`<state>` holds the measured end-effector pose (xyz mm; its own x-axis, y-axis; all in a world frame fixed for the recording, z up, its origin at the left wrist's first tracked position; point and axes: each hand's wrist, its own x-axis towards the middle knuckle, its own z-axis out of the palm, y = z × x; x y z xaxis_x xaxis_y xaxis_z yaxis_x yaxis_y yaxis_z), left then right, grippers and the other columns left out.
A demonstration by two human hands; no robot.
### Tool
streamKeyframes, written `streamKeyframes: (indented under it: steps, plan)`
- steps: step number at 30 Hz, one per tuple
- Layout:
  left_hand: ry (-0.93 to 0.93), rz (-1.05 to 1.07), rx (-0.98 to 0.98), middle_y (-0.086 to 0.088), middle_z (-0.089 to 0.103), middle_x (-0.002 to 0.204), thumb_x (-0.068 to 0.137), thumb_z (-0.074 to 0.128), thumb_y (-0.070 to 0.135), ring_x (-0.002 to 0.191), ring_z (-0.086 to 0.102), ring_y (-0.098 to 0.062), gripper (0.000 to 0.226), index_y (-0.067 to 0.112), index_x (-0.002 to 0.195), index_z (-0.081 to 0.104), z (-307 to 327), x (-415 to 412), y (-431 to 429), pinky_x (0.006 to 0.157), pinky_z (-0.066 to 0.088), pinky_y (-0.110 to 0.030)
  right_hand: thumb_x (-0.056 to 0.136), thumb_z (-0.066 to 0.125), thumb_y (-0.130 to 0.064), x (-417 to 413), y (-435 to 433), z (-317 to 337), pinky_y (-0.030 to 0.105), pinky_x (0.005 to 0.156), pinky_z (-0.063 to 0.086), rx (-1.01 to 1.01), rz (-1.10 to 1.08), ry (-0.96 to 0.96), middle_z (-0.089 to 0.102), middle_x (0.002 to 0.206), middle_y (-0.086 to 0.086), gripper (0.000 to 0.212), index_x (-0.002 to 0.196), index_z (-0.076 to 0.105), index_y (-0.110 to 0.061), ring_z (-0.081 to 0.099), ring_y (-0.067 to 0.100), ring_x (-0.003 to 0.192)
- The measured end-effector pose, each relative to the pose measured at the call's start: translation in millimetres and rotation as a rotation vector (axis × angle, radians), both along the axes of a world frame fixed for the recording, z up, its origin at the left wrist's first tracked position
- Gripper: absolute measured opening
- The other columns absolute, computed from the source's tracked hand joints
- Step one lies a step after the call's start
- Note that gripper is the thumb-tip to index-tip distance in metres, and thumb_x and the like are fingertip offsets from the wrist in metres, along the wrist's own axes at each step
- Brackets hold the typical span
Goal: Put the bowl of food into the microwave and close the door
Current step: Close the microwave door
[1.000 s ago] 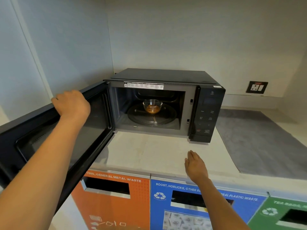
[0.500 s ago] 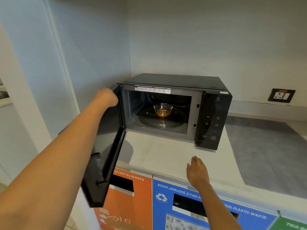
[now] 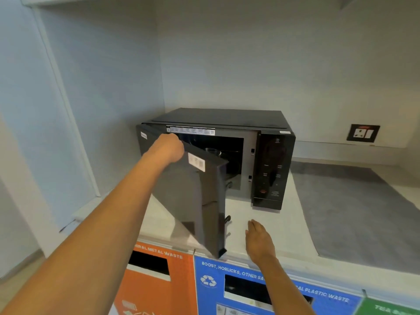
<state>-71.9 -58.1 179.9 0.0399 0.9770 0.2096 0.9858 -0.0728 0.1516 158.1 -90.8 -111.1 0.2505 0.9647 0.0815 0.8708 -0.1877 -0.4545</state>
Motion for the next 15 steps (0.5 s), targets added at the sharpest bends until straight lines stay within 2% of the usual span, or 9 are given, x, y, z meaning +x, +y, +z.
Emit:
streamKeyframes:
  steps: [4,8,12,15]
  plan:
    - [-0.107,-0.083,0.152,-0.021,0.050,0.135,0.102,0.026,0.008,0.125,0.045,-0.033,0.039,-0.005,0.130,0.050,-16.4,14.6,8.0,0.101,0.038,-0.040,0.101,0.033,-0.029,0.2,4.2,-1.8,0.029,0.115,0.023,0.015,-0.009,-0.001,0.025,0.156,0.002,0.051,0.148,0.022,-0.014,0.027,0.020,0.143]
    - [-0.188,-0.135,0.211,-0.017,0.042,0.144,0.103,0.026,0.021,0.133,0.038,-0.030,0.043,0.000,0.138,0.042,-27.1,22.1,23.4,0.109,0.032,-0.038,0.100,0.037,-0.029,3.2,12.6,0.2,0.031,0.115,0.024,-0.021,-0.046,0.052,0.023,0.157,0.002,0.053,0.148,0.020,-0.015,0.026,0.021,0.143]
    - [-0.239,-0.154,0.289,-0.014,0.042,0.144,0.103,0.028,0.030,0.133,0.041,-0.028,0.047,0.004,0.140,0.042,-38.3,27.9,39.1,0.108,0.036,-0.038,0.099,0.040,-0.028,5.6,20.4,1.0,0.031,0.113,0.027,-0.023,-0.136,0.209,0.024,0.157,0.002,0.055,0.149,0.019,-0.015,0.030,0.023,0.142]
    - [-0.276,-0.181,0.339,-0.013,0.043,0.143,0.102,0.032,0.034,0.132,0.042,-0.027,0.048,0.005,0.139,0.042,-43.4,31.9,48.5,0.107,0.038,-0.037,0.099,0.038,-0.033,6.5,24.6,0.8,0.033,0.113,0.028,-0.008,-0.187,0.244,0.023,0.157,0.002,0.057,0.149,0.018,-0.016,0.029,0.024,0.142]
